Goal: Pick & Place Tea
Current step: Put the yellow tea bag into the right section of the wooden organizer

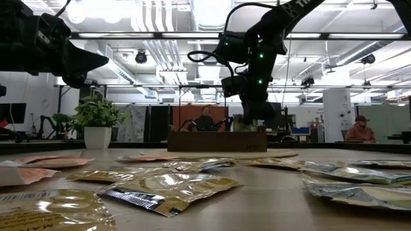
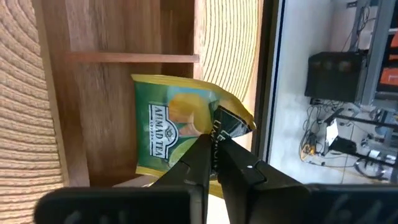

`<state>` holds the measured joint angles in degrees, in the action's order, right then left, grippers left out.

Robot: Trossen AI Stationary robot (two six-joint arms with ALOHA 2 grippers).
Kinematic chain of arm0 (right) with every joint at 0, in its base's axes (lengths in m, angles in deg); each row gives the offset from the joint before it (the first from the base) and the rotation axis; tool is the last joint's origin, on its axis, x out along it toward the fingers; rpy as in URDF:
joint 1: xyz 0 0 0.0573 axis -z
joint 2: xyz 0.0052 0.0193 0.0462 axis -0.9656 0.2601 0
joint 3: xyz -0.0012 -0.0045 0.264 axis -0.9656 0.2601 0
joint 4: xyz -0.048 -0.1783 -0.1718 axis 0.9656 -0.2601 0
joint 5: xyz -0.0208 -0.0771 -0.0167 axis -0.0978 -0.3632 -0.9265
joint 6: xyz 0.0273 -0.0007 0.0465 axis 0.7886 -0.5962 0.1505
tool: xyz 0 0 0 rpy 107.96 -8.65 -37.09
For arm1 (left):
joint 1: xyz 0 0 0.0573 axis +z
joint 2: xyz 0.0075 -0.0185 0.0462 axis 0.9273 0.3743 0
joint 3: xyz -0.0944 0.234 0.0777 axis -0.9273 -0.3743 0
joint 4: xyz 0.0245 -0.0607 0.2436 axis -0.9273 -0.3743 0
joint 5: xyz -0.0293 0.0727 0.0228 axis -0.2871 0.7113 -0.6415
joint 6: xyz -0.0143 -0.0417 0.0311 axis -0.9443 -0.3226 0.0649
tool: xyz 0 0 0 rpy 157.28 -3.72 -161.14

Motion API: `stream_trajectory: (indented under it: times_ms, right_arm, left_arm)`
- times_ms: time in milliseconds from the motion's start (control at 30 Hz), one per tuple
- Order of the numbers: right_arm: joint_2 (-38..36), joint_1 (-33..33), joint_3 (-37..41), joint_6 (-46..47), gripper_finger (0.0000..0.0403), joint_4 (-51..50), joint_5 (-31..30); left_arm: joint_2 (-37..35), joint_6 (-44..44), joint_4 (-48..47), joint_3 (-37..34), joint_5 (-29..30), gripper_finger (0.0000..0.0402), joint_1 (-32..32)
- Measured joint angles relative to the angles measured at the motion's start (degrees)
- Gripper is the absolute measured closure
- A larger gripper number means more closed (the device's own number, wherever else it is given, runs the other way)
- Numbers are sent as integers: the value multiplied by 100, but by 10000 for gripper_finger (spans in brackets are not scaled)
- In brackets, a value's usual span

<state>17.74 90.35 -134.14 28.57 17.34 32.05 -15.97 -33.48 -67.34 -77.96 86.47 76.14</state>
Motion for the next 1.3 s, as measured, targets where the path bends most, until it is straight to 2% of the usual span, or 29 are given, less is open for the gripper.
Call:
stream_trajectory:
  times_ms: [300, 500, 600, 733, 833, 1133, 1300]
  right_arm:
    - [0, 0, 18, 102, 298, -2, -23]
    - [0, -9, -8, 25, 273, -18, -186]
    - [-12, -20, -112, -66, 267, -15, -234]
    - [-28, -59, -326, -376, 266, -31, -694]
    - [-96, -76, -573, -433, 268, -296, -802]
    - [-625, -366, -810, 480, 268, -1253, -721]
    - [-989, -630, -696, 1136, 268, -1760, -327]
  left_arm:
    - [0, -1, 0, 0, 0, 401, 0]
    - [0, 1, -2, 0, -1, 401, -2]
    - [0, 1, -2, 0, 0, 401, 0]
    - [0, 0, -2, 0, -1, 401, 0]
    - [0, 0, -2, 0, -1, 401, -2]
    - [4, 1, 0, 0, -1, 401, -1]
    - [15, 0, 4, 0, 0, 401, -1]
